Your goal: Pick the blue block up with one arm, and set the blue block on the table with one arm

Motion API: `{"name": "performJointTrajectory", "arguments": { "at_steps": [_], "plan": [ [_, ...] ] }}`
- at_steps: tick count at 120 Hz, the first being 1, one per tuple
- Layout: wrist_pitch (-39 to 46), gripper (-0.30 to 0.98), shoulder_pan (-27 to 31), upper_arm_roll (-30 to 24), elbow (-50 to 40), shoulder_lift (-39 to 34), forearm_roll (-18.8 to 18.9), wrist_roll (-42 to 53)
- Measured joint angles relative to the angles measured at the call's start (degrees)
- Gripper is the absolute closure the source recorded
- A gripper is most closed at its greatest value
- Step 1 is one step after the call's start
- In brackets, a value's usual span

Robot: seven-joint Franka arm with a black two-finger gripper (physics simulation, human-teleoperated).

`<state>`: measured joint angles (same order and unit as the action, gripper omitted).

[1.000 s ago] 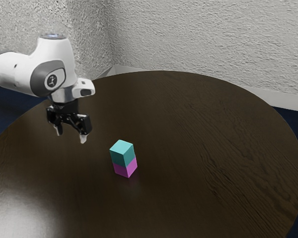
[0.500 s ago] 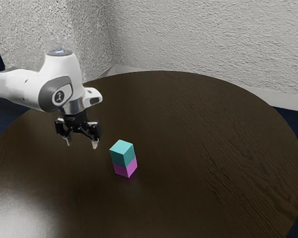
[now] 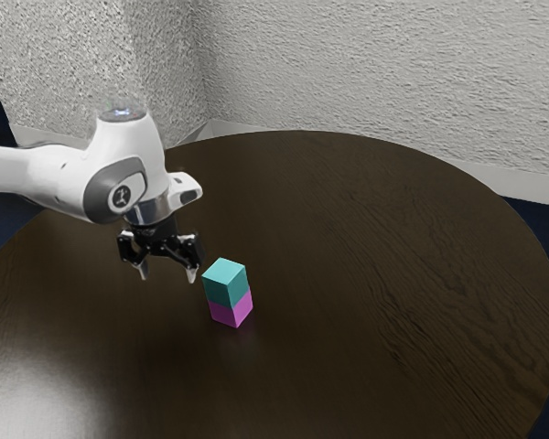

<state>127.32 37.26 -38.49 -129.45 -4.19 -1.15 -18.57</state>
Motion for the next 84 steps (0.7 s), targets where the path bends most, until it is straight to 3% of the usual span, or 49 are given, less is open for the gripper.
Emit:
{"name": "performJointTrajectory", "arguments": {
  "at_steps": [61, 84],
  "plan": [
    [2.97, 0.00, -0.44, -0.50, 0.88, 3.03, 3.22, -1.19],
    [3.25, 0.00, -3.66, -0.53, 7.63, 11.15, 5.60, -2.04]
  ]
}}
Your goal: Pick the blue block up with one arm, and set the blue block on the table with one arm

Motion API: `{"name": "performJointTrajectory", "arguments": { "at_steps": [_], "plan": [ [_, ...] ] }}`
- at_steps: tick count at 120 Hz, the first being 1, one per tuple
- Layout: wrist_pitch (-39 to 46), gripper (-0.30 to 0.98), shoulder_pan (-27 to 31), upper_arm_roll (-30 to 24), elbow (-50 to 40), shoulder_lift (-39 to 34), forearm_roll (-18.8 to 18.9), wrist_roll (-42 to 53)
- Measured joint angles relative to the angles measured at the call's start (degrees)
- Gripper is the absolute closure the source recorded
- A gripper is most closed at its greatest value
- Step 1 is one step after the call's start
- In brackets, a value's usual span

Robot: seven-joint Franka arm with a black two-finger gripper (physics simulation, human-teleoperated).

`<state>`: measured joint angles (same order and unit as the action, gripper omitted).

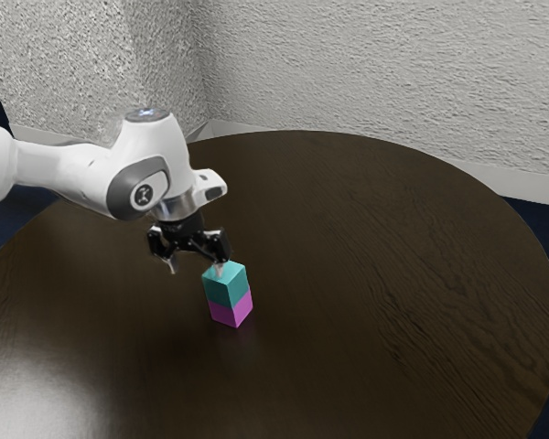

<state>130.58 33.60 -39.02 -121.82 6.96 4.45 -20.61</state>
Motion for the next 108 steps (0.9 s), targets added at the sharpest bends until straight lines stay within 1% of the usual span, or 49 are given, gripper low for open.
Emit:
{"name": "performJointTrajectory", "arguments": {
  "at_steps": [8, 16, 37, 71, 81, 95, 108],
  "plan": [
    [0.03, 0.00, -1.95, 0.01, 1.72, 2.37, 1.39, -0.61],
    [0.05, 0.00, -2.69, 0.06, 2.83, 3.85, 2.35, -1.20],
    [0.09, 0.00, -2.73, 0.44, 3.33, 6.75, 3.46, -2.51],
    [0.12, 0.00, -2.82, 0.72, 4.48, 9.50, 5.74, -4.15],
    [0.12, 0.06, -2.78, 0.90, 4.70, 10.06, 6.52, -4.43],
    [0.12, 0.20, -2.78, 0.96, 5.03, 10.66, 8.54, -4.74],
    [0.12, 0.23, -2.82, 0.96, 5.11, 10.72, 9.52, -4.87]
  ]
}}
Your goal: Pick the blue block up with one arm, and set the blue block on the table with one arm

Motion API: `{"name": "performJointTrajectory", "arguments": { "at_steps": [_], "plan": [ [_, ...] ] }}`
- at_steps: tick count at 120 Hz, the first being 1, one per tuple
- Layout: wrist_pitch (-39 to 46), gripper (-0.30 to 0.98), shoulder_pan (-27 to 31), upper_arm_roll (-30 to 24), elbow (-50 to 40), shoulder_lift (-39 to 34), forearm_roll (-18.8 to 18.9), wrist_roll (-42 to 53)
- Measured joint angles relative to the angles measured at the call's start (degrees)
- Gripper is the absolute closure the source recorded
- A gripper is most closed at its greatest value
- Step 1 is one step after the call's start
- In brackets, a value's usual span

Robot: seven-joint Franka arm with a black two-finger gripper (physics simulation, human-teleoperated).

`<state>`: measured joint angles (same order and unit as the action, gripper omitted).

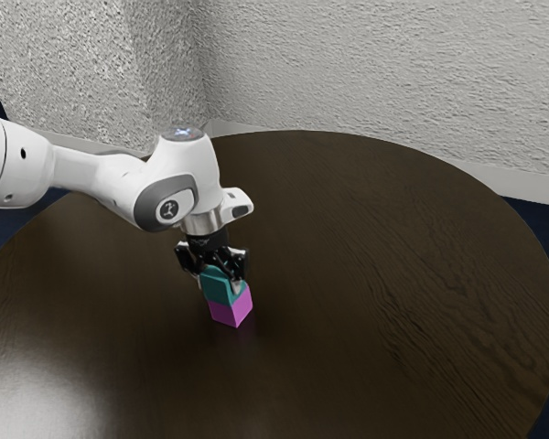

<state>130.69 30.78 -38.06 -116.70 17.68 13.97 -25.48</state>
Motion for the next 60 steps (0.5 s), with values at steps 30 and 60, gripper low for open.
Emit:
{"name": "performJointTrajectory", "arguments": {
  "at_steps": [30, 60],
  "plan": [
    [-0.19, 0.31, 1.40, 1.73, 0.78, -2.91, 0.65, -0.13],
    [-0.50, 0.30, 5.23, 5.06, 0.72, -2.02, 0.75, 0.74]
  ]
}}
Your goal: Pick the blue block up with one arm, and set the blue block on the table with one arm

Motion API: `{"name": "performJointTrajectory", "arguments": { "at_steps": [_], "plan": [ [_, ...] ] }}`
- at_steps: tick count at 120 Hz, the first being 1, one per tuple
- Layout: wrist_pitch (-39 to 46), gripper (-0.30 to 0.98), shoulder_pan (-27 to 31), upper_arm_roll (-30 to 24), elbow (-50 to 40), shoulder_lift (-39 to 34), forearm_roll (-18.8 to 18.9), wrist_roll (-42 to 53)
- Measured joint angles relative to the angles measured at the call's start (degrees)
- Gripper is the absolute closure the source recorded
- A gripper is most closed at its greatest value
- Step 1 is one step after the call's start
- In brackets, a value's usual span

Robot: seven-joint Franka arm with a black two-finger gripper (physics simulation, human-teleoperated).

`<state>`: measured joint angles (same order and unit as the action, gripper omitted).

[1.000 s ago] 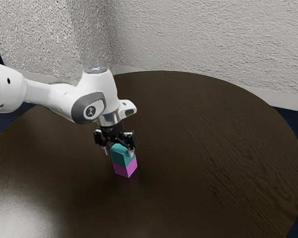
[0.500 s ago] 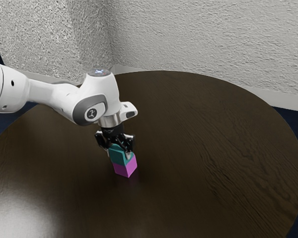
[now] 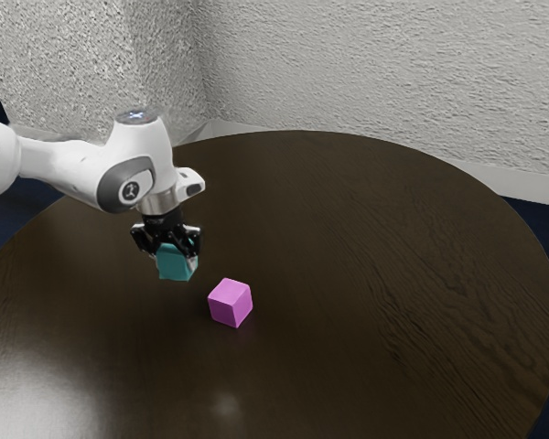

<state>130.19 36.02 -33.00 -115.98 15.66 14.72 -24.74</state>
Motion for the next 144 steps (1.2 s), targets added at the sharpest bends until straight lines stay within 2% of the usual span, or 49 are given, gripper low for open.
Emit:
{"name": "performJointTrajectory", "arguments": {
  "at_steps": [53, 89, 97, 103, 113, 119, 129, 136, 144],
  "plan": [
    [-0.02, 0.29, -0.01, 3.41, -0.42, 4.27, -0.08, 1.41],
    [-0.02, 0.09, -0.40, 4.46, -0.41, 4.37, -0.57, 2.36],
    [-0.05, 0.06, -0.60, 4.41, -0.37, 2.93, -0.71, 2.52],
    [-0.23, 0.05, -0.64, 4.15, -0.32, -0.76, -1.02, 2.68],
    [-3.76, 0.03, -0.30, 1.26, 2.37, -13.59, -5.27, 3.41],
    [-7.79, 0.03, 0.05, -1.23, 6.27, -18.07, -7.75, 4.08],
    [-16.92, 0.02, -2.99, -3.93, 12.42, -21.13, -10.19, 5.41],
    [-23.96, 0.01, -7.07, -4.08, 17.65, -21.01, -12.91, 6.84],
    [-30.26, 0.01, -7.96, -3.54, 21.05, -20.72, -15.60, 11.20]
  ]
}}
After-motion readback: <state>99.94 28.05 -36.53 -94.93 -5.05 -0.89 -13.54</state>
